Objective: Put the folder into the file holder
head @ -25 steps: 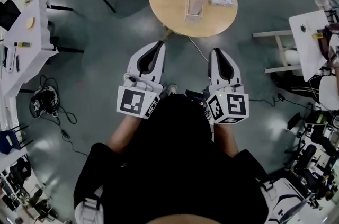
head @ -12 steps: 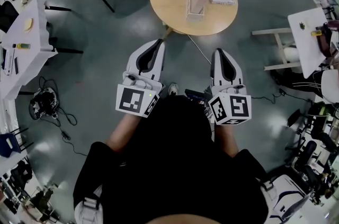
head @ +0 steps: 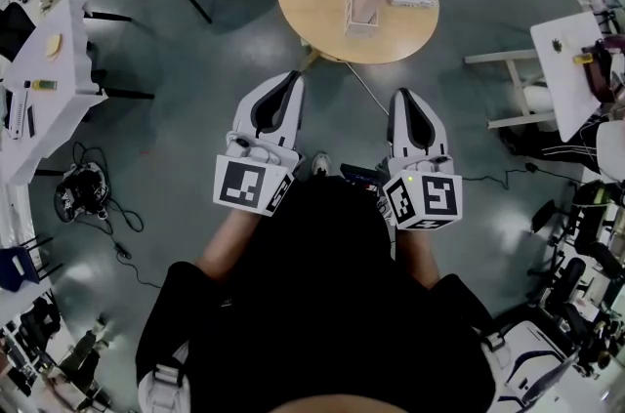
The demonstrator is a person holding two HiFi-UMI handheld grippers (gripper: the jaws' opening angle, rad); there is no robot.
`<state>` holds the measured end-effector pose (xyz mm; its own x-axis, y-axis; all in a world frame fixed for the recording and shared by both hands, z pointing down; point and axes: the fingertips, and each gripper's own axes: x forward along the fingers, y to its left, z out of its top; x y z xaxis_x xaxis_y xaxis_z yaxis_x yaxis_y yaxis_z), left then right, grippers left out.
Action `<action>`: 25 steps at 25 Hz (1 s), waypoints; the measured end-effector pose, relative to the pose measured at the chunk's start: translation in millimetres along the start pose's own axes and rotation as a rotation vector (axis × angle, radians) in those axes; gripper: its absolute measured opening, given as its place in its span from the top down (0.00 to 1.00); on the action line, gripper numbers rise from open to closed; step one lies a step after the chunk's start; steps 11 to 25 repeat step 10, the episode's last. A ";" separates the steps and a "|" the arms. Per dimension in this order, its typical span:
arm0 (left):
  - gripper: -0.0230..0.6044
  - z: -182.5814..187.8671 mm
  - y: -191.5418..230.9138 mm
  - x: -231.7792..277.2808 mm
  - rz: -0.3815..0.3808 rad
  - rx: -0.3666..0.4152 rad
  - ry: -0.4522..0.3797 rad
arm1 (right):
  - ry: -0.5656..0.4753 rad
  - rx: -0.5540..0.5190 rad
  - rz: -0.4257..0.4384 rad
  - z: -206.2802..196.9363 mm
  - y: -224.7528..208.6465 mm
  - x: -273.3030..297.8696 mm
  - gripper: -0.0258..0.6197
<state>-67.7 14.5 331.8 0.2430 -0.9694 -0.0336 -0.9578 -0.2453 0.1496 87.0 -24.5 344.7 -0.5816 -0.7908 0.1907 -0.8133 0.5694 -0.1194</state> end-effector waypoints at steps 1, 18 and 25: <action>0.95 0.4 0.3 -0.7 0.001 0.000 -0.002 | -0.001 -0.003 -0.001 -0.1 0.7 -0.2 0.97; 0.95 2.6 2.2 -9.7 -0.001 0.003 -0.006 | -0.007 -0.009 0.005 -0.7 11.0 -1.4 0.97; 0.95 2.6 2.2 -9.7 -0.001 0.003 -0.006 | -0.007 -0.009 0.005 -0.7 11.0 -1.4 0.97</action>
